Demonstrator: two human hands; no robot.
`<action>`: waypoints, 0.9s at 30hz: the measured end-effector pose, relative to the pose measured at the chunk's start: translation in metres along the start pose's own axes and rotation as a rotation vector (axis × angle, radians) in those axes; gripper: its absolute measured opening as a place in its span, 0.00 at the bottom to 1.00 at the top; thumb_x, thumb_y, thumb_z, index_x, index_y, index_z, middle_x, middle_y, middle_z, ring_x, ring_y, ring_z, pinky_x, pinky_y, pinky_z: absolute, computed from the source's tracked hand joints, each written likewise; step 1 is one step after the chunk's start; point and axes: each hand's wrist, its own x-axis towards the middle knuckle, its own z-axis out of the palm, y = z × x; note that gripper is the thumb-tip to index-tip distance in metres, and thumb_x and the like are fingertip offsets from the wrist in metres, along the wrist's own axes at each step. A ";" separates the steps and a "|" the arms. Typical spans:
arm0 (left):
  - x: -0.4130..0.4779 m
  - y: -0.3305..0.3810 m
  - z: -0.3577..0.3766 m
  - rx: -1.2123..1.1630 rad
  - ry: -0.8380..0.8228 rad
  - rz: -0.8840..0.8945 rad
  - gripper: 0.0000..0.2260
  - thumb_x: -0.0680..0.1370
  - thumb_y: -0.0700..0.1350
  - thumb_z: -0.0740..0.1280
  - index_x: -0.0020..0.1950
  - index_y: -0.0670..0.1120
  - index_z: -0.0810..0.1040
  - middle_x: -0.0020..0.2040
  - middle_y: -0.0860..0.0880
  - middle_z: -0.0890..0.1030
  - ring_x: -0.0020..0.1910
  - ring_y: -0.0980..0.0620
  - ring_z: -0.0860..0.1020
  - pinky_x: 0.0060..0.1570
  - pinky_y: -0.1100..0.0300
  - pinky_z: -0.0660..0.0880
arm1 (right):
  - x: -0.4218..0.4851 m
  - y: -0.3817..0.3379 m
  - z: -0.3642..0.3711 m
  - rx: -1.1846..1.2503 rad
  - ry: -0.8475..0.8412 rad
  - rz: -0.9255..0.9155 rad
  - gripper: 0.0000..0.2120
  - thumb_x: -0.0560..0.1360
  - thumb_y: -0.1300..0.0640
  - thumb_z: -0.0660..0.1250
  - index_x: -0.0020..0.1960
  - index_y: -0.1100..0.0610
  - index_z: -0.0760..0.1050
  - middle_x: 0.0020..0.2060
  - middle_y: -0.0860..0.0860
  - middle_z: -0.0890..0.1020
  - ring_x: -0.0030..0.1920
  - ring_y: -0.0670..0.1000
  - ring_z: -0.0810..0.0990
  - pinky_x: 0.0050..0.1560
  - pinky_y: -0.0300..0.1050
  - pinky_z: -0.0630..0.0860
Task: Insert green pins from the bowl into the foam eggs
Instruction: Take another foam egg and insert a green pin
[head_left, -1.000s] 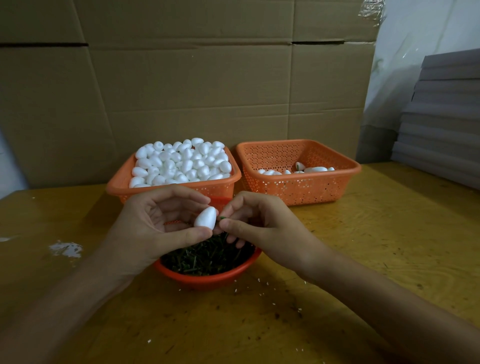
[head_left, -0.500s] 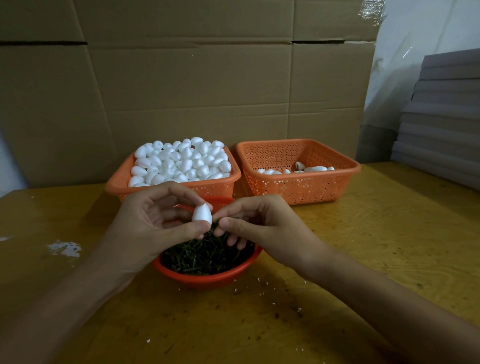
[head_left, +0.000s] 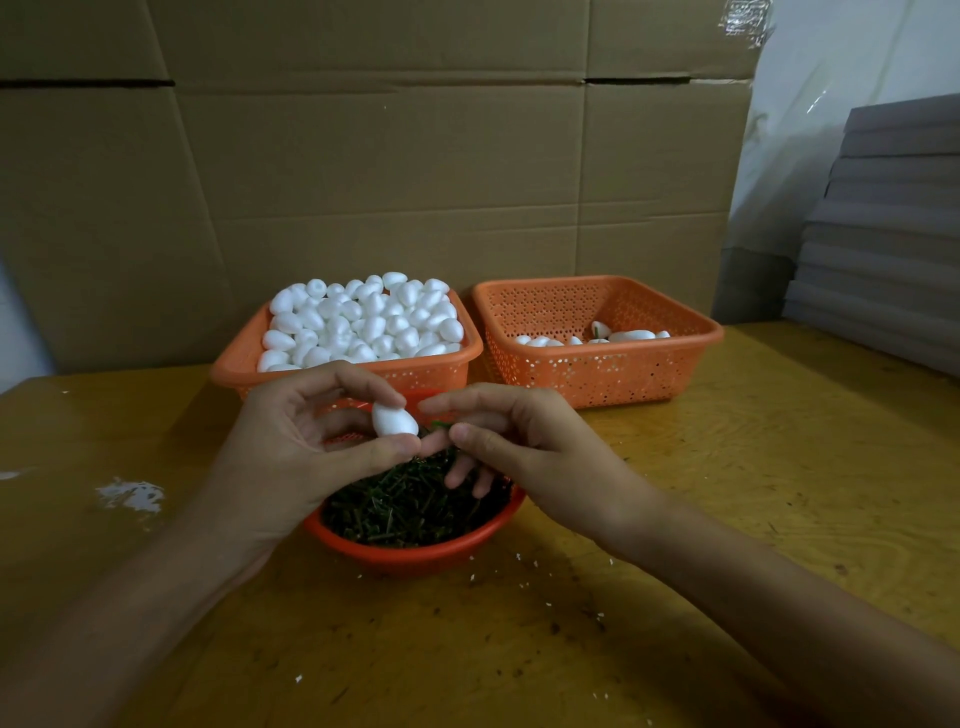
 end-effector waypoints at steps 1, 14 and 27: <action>0.000 0.000 0.000 -0.002 0.009 -0.004 0.18 0.60 0.49 0.84 0.46 0.48 0.86 0.50 0.44 0.86 0.48 0.47 0.87 0.46 0.61 0.83 | 0.000 0.000 0.000 0.008 0.004 -0.004 0.12 0.84 0.66 0.62 0.67 0.63 0.76 0.47 0.49 0.88 0.43 0.52 0.85 0.41 0.40 0.81; 0.000 0.002 0.000 -0.140 0.040 -0.045 0.14 0.66 0.45 0.79 0.52 0.46 0.88 0.52 0.40 0.87 0.50 0.41 0.88 0.50 0.57 0.84 | 0.001 0.007 0.003 0.048 0.008 -0.055 0.03 0.84 0.61 0.65 0.54 0.59 0.71 0.50 0.55 0.89 0.42 0.54 0.86 0.38 0.41 0.79; 0.000 -0.001 0.002 -0.183 0.034 -0.057 0.14 0.67 0.44 0.79 0.52 0.44 0.88 0.54 0.40 0.87 0.51 0.40 0.88 0.49 0.59 0.84 | -0.002 0.008 0.007 0.067 0.169 -0.102 0.03 0.80 0.58 0.72 0.49 0.56 0.80 0.42 0.53 0.88 0.36 0.48 0.84 0.34 0.39 0.78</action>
